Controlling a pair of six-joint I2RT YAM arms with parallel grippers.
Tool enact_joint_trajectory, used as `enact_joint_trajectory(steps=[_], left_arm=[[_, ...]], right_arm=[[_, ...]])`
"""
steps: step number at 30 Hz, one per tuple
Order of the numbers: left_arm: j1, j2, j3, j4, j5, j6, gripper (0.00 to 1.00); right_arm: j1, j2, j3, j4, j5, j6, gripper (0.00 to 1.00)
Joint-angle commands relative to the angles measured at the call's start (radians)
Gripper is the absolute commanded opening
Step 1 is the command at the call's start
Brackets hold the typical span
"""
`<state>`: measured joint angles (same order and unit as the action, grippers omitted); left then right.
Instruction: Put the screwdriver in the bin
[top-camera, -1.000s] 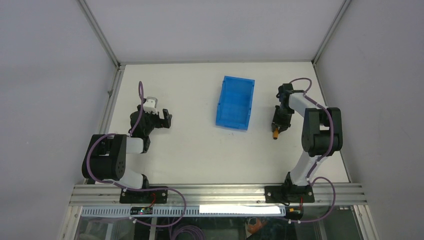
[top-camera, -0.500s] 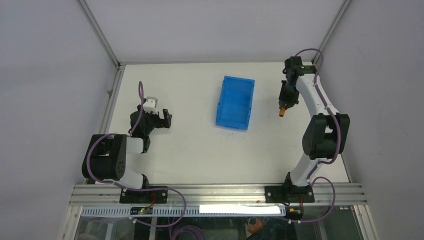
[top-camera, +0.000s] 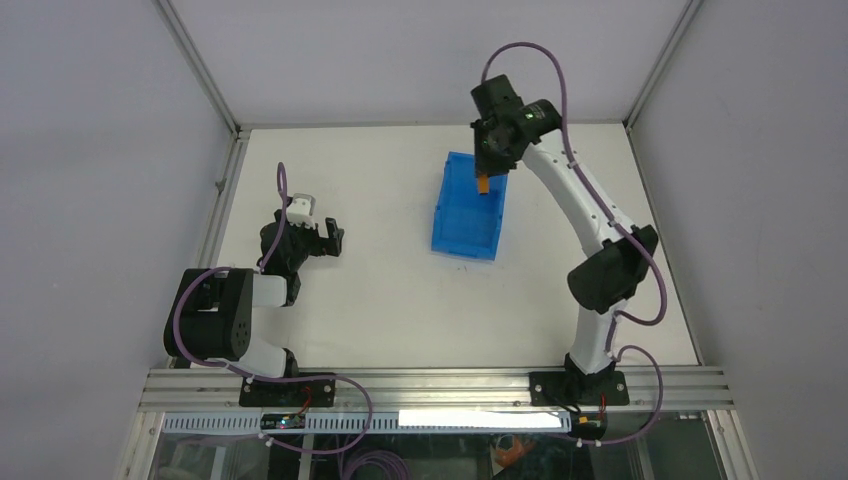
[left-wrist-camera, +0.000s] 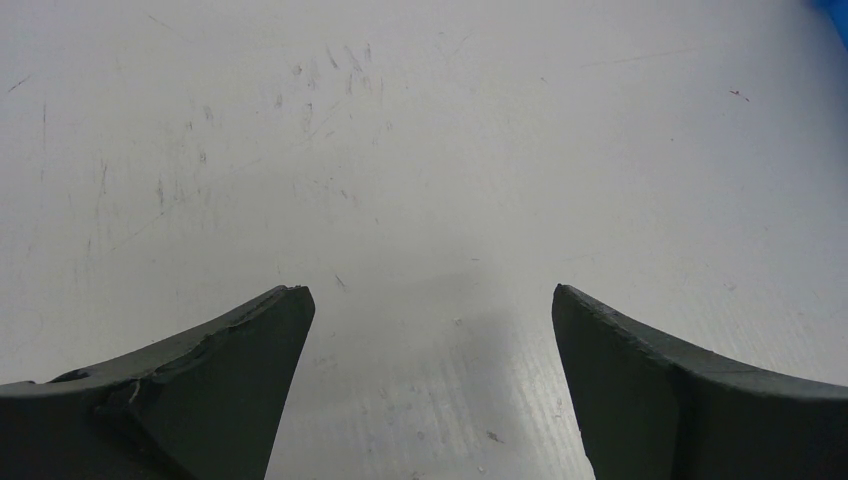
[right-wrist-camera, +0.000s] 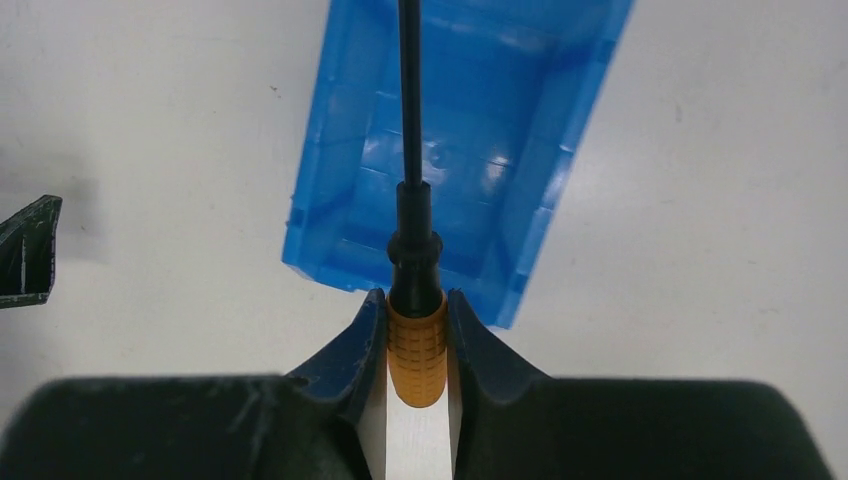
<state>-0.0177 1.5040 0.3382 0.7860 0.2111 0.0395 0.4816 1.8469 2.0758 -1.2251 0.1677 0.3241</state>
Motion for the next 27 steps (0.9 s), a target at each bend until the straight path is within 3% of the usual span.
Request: enact_joint_trajectory(steps=[1, 15, 21, 27], left_arm=[[0.01, -0.001, 0.02, 0.065, 0.017, -0.006, 0.99], [0.009, -0.001, 0.018, 0.065, 0.017, -0.006, 0.99], [0.009, -0.002, 0.019, 0.065, 0.017, -0.006, 0.99], [0.009, -0.001, 0.019, 0.065, 0.017, -0.005, 0.99]], right_arm=[[0.054, 0.119, 0.057, 0.041, 0.006, 0.041, 0.0], [0.065, 0.304, -0.281, 0.32, -0.03, 0.145, 0.01], [0.064, 0.328, -0.308, 0.346, -0.006, 0.16, 0.29], [0.065, 0.284, -0.319, 0.349, 0.018, 0.167, 0.42]])
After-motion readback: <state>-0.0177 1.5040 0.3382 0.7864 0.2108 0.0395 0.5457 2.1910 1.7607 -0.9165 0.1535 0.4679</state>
